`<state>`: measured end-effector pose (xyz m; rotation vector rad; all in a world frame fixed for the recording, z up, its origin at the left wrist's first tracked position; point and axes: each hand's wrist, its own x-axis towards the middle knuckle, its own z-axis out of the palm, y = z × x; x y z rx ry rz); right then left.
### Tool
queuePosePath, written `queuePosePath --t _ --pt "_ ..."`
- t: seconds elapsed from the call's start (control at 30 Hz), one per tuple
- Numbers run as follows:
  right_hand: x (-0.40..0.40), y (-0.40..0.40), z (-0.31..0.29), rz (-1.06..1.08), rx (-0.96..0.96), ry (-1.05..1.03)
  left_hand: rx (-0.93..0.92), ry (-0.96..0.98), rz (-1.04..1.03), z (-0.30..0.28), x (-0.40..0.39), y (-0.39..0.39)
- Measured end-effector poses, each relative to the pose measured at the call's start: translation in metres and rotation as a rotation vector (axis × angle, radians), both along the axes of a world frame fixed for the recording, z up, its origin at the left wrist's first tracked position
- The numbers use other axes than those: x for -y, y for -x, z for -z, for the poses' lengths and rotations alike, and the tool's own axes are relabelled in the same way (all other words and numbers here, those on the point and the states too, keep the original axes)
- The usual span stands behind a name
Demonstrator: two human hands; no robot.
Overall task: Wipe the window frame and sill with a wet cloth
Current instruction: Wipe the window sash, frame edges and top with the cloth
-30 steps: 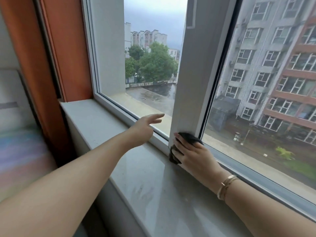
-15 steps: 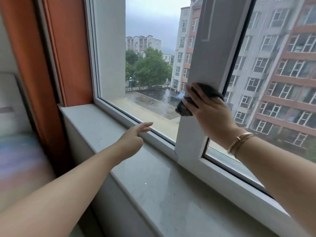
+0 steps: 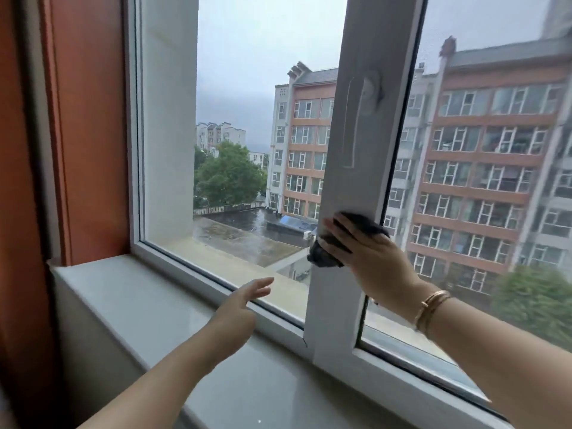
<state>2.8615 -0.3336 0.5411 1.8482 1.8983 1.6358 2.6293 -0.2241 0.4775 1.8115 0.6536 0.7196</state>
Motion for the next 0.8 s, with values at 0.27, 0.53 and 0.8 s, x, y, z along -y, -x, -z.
queuePosePath --t 0.27,0.53,0.8 --pt "-0.001 -0.002 -0.069 0.192 0.033 0.057 0.055 0.019 0.104 -0.041 -0.032 -0.024" --pt "-0.002 -0.001 -0.133 0.196 0.037 0.186 0.027 -0.156 0.102 -0.141 -0.041 -0.022" --pt "-0.021 0.013 -0.152 0.117 0.042 0.210 -0.060 -0.176 0.064 -0.178 -0.038 -0.009"
